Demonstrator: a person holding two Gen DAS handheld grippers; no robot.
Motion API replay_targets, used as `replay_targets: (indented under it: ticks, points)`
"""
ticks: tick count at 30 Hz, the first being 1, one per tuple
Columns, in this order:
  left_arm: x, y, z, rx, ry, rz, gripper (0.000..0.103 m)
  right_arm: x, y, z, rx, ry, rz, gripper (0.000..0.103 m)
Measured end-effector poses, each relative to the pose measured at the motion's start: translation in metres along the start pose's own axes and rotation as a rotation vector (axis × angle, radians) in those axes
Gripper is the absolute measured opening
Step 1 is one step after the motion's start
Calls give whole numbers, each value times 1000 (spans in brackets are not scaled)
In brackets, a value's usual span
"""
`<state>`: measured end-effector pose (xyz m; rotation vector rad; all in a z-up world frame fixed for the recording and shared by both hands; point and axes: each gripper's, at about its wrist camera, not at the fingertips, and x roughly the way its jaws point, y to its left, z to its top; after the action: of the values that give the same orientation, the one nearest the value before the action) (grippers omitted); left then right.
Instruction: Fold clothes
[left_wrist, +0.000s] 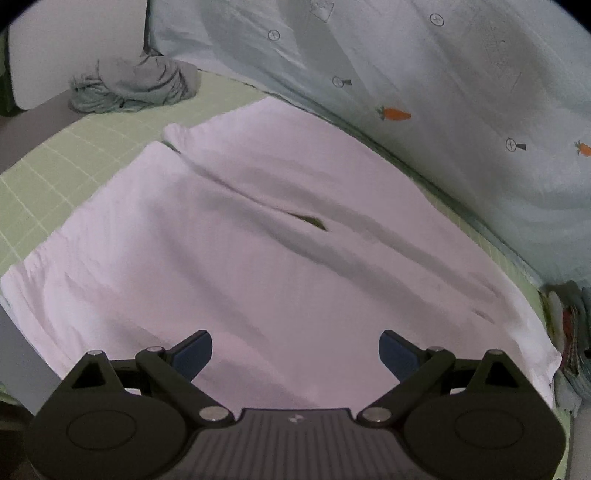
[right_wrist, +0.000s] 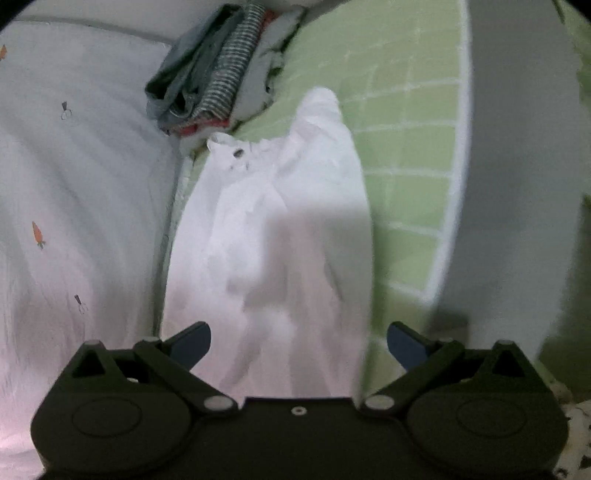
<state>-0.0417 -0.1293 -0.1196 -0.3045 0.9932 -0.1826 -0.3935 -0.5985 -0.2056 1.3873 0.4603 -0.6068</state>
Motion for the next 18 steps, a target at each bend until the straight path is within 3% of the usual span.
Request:
replay_targets:
  ticks: [6,14,18]
  points:
    - [-5,16,-5,-6,9,-17,97,27,0,-15,23,77,47,103]
    - [-20,50,-15,-63,6,8,97,65,34,-40,-83,172,76,103]
    - [-27,80,-15,-136,6,21,97,81,35,-53,0,235,147,103]
